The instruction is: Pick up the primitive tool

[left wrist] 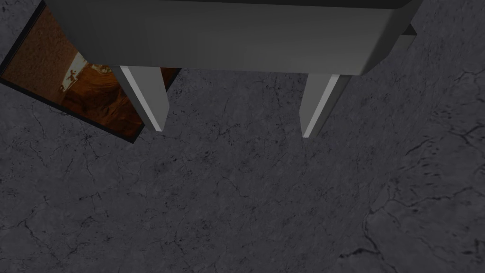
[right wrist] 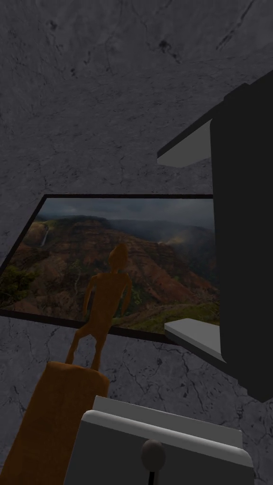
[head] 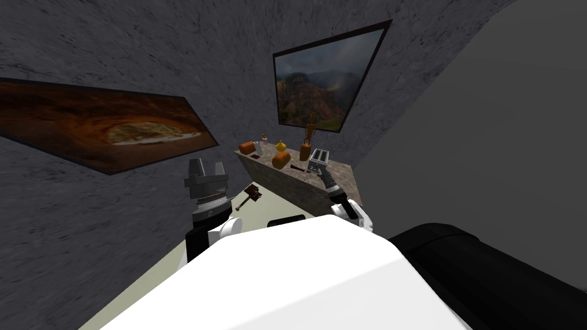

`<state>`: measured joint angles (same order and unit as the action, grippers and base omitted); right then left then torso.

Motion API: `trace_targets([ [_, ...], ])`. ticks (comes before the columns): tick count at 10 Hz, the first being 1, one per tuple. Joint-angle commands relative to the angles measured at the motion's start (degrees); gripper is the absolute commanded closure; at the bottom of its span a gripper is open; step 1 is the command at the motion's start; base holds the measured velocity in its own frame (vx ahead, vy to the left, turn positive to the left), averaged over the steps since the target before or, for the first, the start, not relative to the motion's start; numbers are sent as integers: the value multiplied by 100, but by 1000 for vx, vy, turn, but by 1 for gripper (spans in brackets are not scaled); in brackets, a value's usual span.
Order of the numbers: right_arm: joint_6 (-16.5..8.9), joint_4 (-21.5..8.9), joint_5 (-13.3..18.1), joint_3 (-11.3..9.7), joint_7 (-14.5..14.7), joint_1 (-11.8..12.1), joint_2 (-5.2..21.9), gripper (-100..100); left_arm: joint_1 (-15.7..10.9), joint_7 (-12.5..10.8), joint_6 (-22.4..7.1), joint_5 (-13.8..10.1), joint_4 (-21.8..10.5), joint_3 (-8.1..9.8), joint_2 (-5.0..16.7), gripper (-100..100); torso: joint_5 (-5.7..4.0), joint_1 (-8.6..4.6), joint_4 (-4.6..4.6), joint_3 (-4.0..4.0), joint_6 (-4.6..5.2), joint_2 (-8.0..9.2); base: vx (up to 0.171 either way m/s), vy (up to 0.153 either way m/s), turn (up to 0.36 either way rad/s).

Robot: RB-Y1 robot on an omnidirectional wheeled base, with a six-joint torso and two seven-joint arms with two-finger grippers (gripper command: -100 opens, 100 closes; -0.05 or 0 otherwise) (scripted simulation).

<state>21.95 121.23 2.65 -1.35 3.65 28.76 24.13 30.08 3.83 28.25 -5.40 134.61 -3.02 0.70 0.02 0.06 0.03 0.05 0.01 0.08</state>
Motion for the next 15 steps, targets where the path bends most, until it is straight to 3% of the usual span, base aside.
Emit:
trace_targets([
  [1,-18,-149,4,38,63,10,286,-100,0,0,0,0,0,0,0,0,0,0,0,0,0,0,-22,28,102],
  [15,-82,-993,94,82,368,213,2576,-100,1,0,0,0,0,0,0,0,-1,-3,-4,-10,1,-18,8,22,77],
])
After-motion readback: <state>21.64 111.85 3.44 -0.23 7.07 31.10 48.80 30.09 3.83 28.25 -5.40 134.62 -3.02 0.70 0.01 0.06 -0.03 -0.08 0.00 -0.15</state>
